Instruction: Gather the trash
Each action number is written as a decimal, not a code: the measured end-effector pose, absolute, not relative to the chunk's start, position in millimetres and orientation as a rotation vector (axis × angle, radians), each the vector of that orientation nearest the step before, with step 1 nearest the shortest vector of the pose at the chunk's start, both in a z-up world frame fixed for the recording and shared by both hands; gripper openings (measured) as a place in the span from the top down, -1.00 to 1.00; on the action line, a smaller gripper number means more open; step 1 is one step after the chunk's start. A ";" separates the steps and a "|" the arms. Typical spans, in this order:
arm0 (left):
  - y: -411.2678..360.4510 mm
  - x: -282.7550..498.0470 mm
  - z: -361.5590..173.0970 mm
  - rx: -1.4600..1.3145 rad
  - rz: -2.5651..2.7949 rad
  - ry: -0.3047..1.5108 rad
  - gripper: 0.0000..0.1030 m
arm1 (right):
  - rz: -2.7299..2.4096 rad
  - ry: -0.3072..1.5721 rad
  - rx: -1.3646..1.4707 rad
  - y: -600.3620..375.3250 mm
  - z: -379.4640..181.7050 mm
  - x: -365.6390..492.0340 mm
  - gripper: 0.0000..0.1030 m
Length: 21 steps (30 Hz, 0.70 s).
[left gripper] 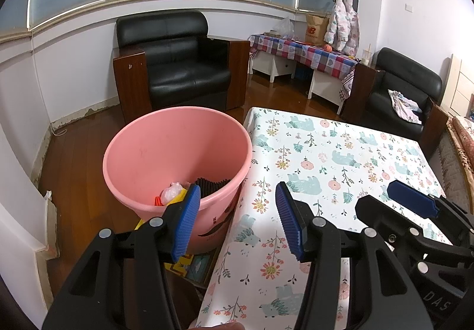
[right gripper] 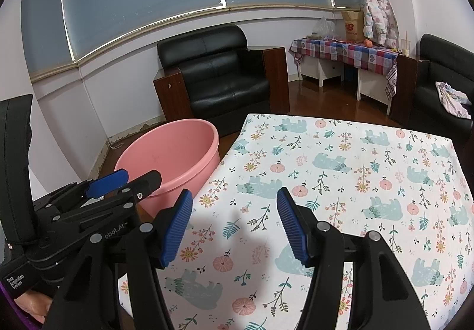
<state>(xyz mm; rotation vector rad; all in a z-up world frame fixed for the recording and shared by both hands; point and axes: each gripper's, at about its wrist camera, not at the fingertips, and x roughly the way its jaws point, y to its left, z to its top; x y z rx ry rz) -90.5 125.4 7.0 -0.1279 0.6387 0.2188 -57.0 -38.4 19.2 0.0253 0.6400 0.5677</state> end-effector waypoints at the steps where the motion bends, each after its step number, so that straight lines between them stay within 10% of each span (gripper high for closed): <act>1: 125.3 -90.7 6.9 -0.128 0.218 0.639 -0.03 | 0.568 0.641 0.027 -37.4 19.4 -57.0 -0.14; 21: 122.8 -90.0 9.9 -0.125 0.216 0.641 -0.03 | 0.566 0.648 0.025 -35.4 19.8 -56.7 -0.14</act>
